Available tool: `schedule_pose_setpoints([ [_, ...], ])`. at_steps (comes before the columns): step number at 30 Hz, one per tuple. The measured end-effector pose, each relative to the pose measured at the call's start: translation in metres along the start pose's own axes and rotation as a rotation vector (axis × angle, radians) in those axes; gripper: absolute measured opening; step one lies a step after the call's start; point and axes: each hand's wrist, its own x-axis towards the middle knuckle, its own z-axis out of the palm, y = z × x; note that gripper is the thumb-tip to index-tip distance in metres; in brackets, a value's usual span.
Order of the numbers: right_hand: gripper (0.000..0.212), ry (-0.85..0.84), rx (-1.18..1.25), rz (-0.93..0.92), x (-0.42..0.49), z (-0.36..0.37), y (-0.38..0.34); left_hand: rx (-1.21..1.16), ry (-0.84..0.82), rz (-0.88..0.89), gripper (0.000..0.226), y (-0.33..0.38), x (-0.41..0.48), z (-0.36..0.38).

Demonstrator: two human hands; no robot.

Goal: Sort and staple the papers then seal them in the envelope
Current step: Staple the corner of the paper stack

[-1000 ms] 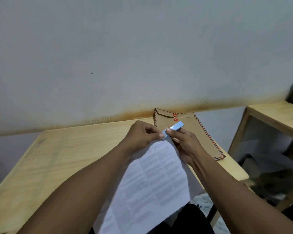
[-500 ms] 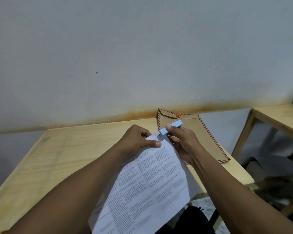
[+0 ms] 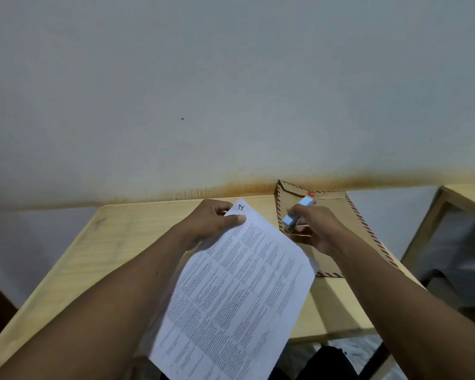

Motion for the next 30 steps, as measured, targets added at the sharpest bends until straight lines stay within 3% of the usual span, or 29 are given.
schedule_pose_setpoints([
  [6,0.044,-0.064,-0.393,-0.117,0.023,0.033,0.006,0.083,0.056,-0.073,0.023,-0.027,0.003,-0.040],
  [9,0.053,-0.055,-0.502,-0.178,0.032,0.053,0.008,0.078,0.185,-0.090,0.026,-0.042,0.007,-0.060],
  [12,0.047,-0.036,-0.552,-0.287,0.044,0.073,0.006,-0.008,0.285,-0.121,0.047,-0.062,0.012,-0.078],
  [17,0.045,-0.061,-0.752,-0.433,0.065,0.103,-0.005,-0.044,0.570,-0.160,0.033,-0.091,0.019,-0.100],
  [26,0.042,-0.180,-0.947,-0.479,0.097,0.129,0.002,0.041,0.898,-0.295,0.042,-0.123,0.037,-0.109],
  [30,0.045,-0.230,-1.040,-0.535,0.107,0.130,0.011,0.092,0.901,-0.322,0.032,-0.128,0.044,-0.106],
])
